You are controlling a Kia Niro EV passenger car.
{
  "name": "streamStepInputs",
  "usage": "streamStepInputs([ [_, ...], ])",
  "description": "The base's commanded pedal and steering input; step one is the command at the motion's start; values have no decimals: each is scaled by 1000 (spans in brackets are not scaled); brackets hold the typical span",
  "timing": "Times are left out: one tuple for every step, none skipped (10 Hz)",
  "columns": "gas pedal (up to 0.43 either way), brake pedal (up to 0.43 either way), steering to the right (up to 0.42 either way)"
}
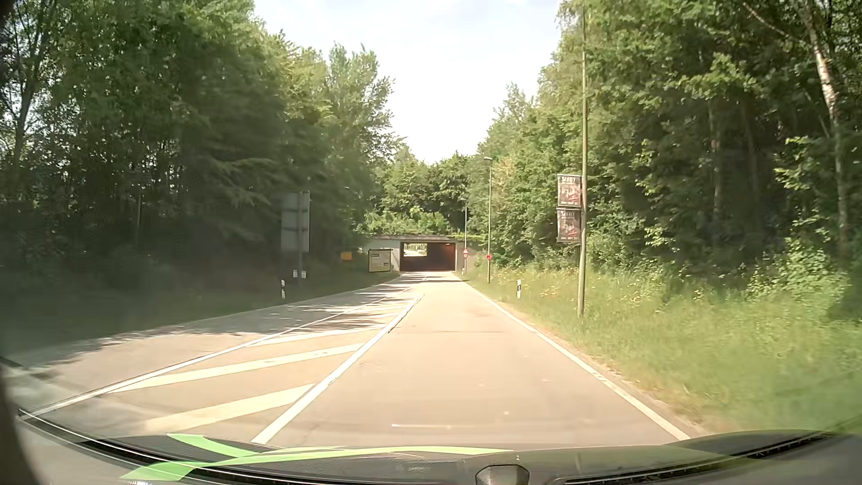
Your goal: Follow the waypoints while adhering to traffic rules and regulations
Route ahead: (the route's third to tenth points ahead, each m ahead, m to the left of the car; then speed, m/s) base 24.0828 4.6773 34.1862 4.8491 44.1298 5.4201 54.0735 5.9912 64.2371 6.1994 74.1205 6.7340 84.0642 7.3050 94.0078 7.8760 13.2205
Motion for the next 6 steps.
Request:
streamStepInputs([
  [79, 0, -9],
  [79, 0, -9],
  [79, 0, -8],
  [79, 0, -8],
  [79, 0, -9],
  [79, 0, -9],
])
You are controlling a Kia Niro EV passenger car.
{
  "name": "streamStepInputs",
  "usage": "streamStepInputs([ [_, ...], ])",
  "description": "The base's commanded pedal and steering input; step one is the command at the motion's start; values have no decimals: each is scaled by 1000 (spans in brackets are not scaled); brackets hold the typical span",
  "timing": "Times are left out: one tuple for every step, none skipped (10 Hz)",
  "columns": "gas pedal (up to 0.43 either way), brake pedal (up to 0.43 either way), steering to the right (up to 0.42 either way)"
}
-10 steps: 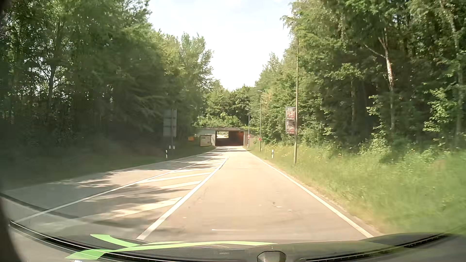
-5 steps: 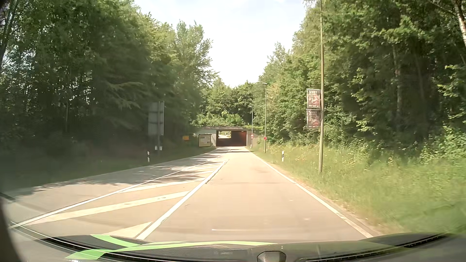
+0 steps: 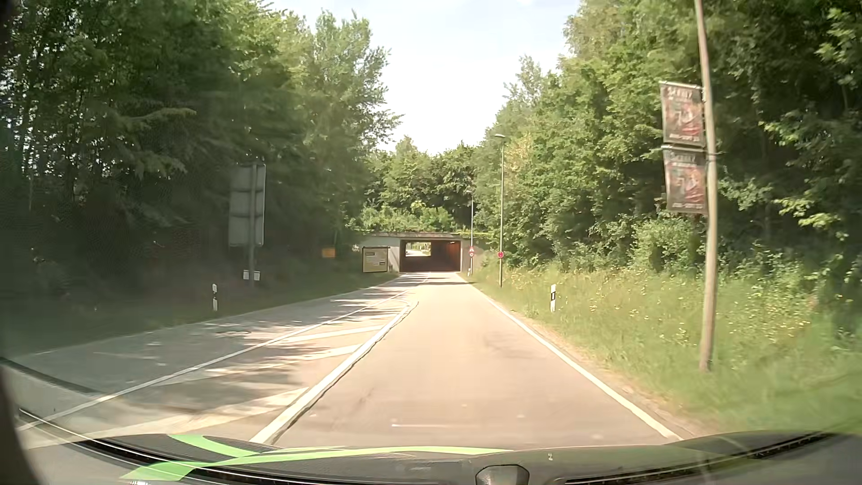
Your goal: Follow the waypoints while adhering to traffic rules and regulations
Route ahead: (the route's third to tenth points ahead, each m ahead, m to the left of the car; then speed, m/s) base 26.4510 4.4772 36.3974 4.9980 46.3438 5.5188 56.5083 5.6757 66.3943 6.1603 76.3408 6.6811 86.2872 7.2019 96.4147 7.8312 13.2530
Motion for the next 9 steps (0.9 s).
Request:
streamStepInputs([
  [79, 0, -9],
  [79, 0, -8],
  [79, 0, -8],
  [67, 0, -9],
  [67, 0, -9],
  [67, 0, -9],
  [67, 0, -8],
  [67, 0, -7],
  [67, 0, -7],
])
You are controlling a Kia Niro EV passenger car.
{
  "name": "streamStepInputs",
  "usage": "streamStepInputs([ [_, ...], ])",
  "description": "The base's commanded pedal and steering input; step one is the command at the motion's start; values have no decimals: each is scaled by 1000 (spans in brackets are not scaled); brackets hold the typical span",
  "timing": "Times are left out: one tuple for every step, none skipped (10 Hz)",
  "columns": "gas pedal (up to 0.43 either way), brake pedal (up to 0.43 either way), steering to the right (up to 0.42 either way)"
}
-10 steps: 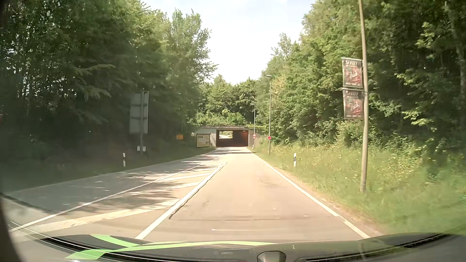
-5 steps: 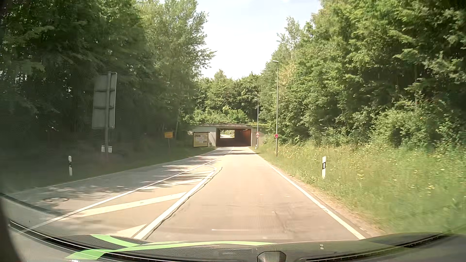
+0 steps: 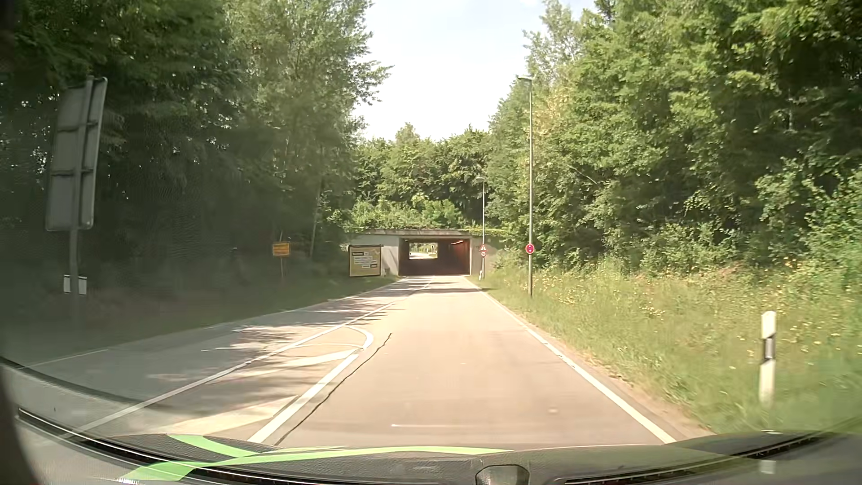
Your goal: Follow the waypoints while adhering to traffic rules and regulations
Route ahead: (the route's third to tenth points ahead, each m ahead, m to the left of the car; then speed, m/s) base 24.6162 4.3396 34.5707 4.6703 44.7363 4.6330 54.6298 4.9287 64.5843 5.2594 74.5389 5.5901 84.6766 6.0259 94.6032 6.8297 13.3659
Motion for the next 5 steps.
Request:
streamStepInputs([
  [67, 0, -7],
  [59, 0, -7],
  [59, 0, -7],
  [59, 0, -7],
  [59, 0, -7],
])
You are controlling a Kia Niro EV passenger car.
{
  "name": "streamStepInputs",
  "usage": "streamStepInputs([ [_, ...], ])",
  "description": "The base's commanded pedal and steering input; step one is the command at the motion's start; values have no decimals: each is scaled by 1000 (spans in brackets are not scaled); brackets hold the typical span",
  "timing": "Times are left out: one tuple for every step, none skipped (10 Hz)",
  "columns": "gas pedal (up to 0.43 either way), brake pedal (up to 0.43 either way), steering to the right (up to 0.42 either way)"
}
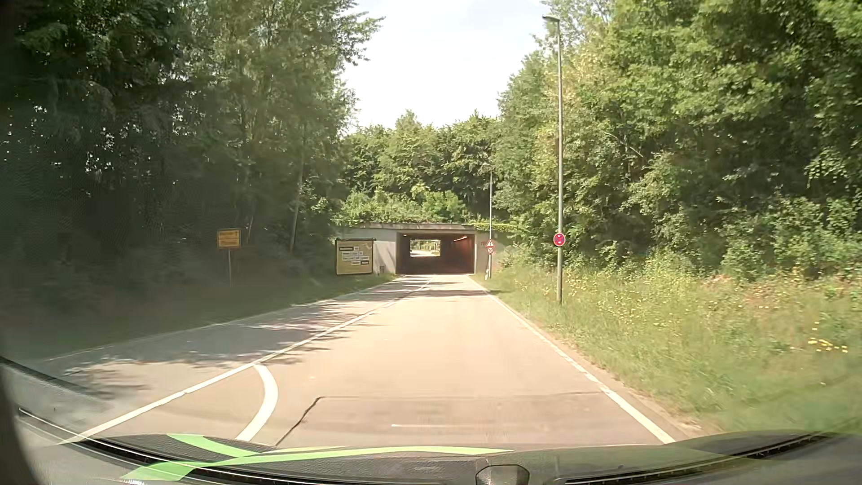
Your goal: Follow the waypoints while adhering to traffic rules and regulations
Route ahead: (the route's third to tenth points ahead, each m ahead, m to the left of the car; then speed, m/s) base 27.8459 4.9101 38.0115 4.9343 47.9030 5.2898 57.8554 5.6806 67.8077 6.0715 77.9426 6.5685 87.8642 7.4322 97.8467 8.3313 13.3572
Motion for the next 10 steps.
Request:
streamStepInputs([
  [59, 0, -7],
  [59, 0, -7],
  [59, 0, -7],
  [47, 0, -7],
  [47, 0, -7],
  [47, 0, -8],
  [47, 0, -8],
  [47, 0, -7],
  [47, 0, -7],
  [47, 0, -7],
])
